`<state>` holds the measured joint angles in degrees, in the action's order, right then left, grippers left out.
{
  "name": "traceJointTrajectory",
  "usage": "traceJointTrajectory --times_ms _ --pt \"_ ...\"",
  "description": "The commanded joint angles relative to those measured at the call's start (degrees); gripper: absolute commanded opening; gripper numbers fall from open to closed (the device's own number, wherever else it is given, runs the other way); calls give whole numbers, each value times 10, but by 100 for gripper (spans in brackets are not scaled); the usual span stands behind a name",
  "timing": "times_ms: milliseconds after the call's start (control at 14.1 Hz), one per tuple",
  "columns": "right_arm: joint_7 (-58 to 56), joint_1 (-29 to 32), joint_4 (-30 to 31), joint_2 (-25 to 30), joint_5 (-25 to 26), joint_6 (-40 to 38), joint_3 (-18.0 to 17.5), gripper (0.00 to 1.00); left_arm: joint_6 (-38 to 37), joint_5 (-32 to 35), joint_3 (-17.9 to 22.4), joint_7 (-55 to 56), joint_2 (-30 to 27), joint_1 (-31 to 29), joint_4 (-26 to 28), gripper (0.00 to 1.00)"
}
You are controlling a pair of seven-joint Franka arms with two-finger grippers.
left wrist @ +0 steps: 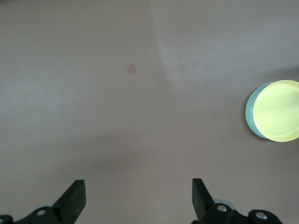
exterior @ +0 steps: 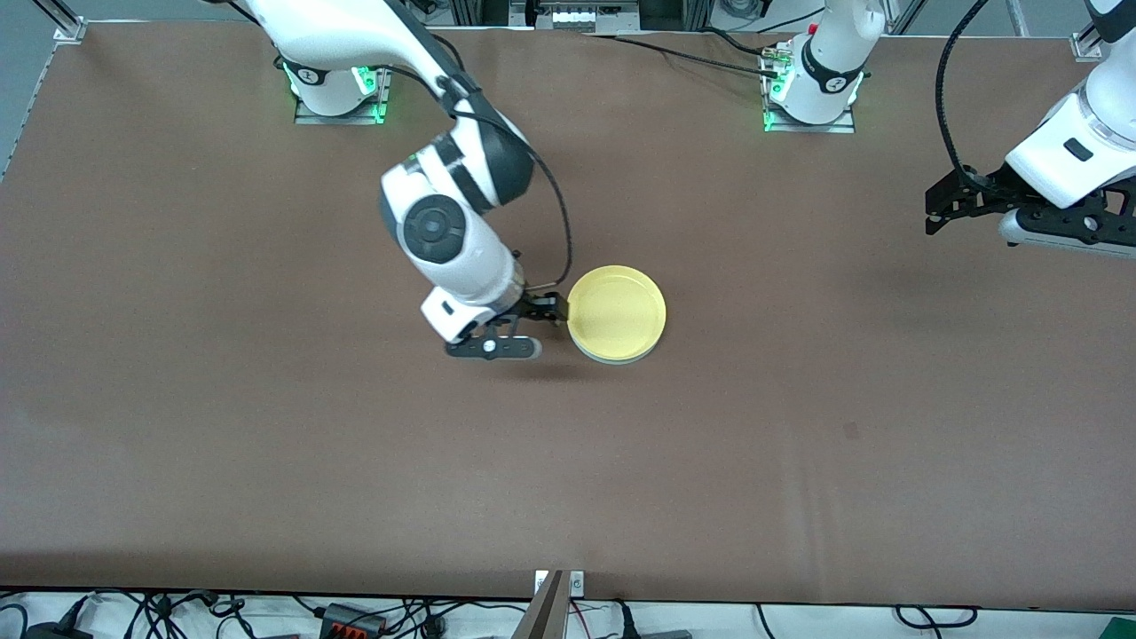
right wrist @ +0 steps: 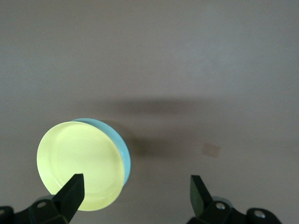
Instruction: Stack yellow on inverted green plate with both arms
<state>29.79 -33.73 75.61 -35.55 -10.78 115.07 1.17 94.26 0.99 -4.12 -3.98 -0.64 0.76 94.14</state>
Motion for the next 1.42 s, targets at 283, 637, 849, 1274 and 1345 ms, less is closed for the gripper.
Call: traceJointTrajectory --times_ms 283,637,849,1274,1345 --pt "-68 124 12 94 9 -137 -5 100 -10 12 -3 -8 0 -3 -8 100" --pt "-161 183 -22 100 52 -177 57 100 -10 12 -3 -8 -1 -4 -8 100" --pt "-185 238 -32 122 52 -180 67 100 -10 12 -3 -8 -1 -4 -8 100" --pt "-234 292 23 232 98 -203 64 100 -12 12 -3 -8 0 -3 -9 100" --pt "-257 313 34 243 98 -203 51 100 -13 12 -3 -9 0 -3 -9 100"
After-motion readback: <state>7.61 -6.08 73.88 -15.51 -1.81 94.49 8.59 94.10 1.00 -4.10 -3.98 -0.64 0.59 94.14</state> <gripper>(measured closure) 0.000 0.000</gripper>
